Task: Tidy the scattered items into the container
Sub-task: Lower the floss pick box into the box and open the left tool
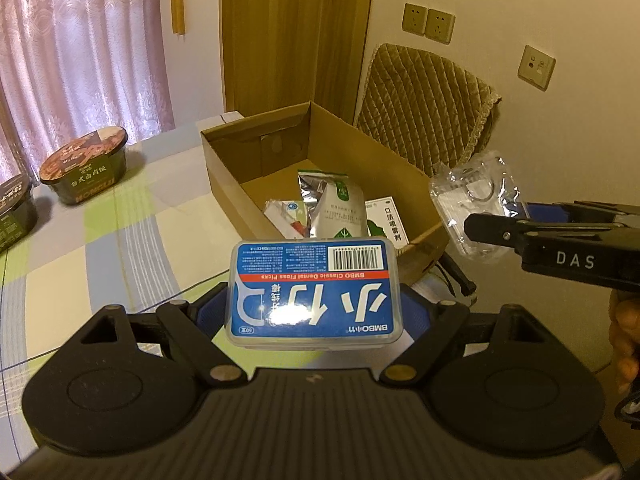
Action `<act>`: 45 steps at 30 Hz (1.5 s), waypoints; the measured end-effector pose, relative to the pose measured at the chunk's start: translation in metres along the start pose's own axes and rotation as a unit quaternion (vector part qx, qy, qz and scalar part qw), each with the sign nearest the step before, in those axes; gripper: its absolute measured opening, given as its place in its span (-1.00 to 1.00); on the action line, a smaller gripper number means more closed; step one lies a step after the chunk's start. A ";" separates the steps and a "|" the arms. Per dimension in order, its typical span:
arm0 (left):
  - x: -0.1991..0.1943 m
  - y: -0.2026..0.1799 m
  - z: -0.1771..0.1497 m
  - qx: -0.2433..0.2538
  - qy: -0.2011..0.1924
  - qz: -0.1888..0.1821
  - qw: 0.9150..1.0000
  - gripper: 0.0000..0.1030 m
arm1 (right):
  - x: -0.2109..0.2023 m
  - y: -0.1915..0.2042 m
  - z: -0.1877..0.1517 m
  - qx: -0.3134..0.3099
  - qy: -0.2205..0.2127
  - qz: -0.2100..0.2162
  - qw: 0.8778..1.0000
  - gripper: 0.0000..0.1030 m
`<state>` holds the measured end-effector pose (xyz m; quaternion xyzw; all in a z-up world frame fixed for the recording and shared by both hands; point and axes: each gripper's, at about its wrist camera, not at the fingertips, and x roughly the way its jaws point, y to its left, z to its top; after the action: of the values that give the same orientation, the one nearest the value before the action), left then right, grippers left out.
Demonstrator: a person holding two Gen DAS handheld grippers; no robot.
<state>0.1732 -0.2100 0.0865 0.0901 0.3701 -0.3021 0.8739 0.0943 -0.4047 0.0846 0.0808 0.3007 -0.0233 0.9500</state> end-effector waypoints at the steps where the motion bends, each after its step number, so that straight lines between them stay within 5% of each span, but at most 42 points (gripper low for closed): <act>1: 0.001 0.000 0.001 -0.001 -0.001 -0.001 1.000 0.62 | 0.001 0.000 0.001 -0.001 0.000 0.000 1.000 0.10; 32: 0.083 0.024 0.063 0.011 -0.037 -0.031 0.999 0.62 | 0.090 -0.018 0.064 -0.062 0.021 0.003 0.998 0.10; 45: 0.126 0.038 0.083 0.021 -0.023 -0.034 0.999 0.62 | 0.130 -0.024 0.081 -0.072 0.030 0.005 0.997 0.10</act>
<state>0.3132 -0.2695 0.0546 0.0886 0.3468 -0.3416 0.8690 0.2444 -0.4415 0.0718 0.0146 0.3293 0.0053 0.9441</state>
